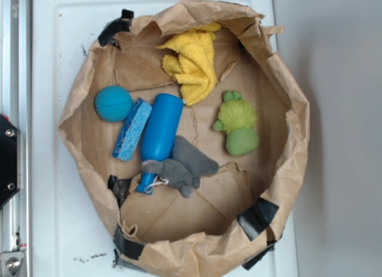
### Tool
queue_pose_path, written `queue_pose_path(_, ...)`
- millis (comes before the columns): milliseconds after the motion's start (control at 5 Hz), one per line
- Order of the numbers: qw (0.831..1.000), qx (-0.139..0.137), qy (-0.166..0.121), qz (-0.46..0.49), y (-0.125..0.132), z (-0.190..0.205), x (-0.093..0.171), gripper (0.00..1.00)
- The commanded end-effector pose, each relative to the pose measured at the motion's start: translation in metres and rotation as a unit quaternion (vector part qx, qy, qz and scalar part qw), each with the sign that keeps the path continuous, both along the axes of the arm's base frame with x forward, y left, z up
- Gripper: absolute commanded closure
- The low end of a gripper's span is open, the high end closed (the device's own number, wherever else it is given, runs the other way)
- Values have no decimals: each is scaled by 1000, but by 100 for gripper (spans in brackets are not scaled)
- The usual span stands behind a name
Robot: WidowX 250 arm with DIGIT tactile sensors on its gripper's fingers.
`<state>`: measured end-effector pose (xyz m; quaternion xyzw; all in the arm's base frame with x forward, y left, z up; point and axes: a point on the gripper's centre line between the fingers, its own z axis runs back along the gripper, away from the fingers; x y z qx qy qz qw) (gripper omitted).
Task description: Grab the green animal.
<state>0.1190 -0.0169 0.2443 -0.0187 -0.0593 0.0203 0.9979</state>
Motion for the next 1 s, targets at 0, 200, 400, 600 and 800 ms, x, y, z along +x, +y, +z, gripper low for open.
queue_pose_path(0,1000,0,0,0,0,0,0,0)
queue_pose_path(200,999,-8,5,45,-3,-5,50,0)
queue_pose_path(400,999,-7,-13,29,-2,-6,100,0)
queue_pose_path(600,998,-9,-26,-58,0,-12,146,0)
queue_pose_path(800,998,-9,-26,-58,0,-12,146,0)
